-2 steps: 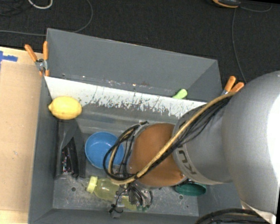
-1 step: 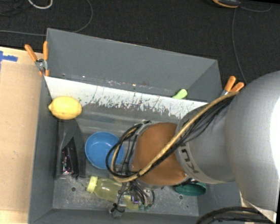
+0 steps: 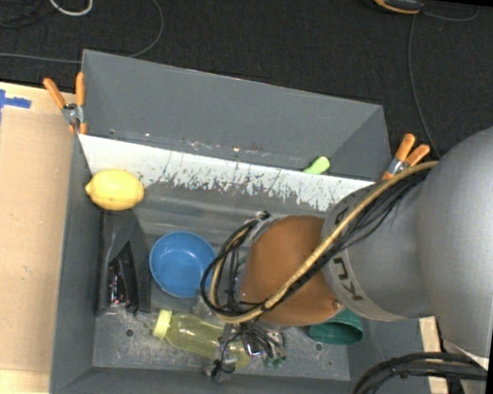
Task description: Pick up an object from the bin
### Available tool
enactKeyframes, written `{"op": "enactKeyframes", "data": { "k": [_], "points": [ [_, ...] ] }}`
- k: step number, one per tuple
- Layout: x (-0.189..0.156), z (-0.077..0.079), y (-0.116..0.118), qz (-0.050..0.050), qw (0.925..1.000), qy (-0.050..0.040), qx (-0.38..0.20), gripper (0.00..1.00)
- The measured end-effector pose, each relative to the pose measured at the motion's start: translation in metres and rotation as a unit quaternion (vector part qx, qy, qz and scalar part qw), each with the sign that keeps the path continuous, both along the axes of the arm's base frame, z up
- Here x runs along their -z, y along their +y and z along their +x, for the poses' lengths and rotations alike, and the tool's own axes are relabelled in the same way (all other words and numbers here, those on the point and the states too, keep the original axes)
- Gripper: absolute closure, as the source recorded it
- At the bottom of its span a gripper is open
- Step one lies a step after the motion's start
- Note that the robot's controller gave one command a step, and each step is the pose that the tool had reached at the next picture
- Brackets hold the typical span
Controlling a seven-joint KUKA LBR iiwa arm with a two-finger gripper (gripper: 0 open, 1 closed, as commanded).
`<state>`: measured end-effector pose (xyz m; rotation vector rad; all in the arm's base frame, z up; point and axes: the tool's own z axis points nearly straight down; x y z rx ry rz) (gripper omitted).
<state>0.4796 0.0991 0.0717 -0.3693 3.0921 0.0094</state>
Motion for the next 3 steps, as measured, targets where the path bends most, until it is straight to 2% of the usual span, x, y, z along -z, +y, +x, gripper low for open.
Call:
{"op": "enactKeyframes", "data": {
  "k": [1,2,3],
  "points": [
    [0.002,0.004,-0.017,0.0,0.9954,0.0066,0.095,0.0],
    [-0.002,0.0,-0.013,0.001,0.999,0.0015,0.044,0.0],
    [0.0,0.004,-0.034,0.0,0.9966,0.006,0.082,0.0]
  ]
}}
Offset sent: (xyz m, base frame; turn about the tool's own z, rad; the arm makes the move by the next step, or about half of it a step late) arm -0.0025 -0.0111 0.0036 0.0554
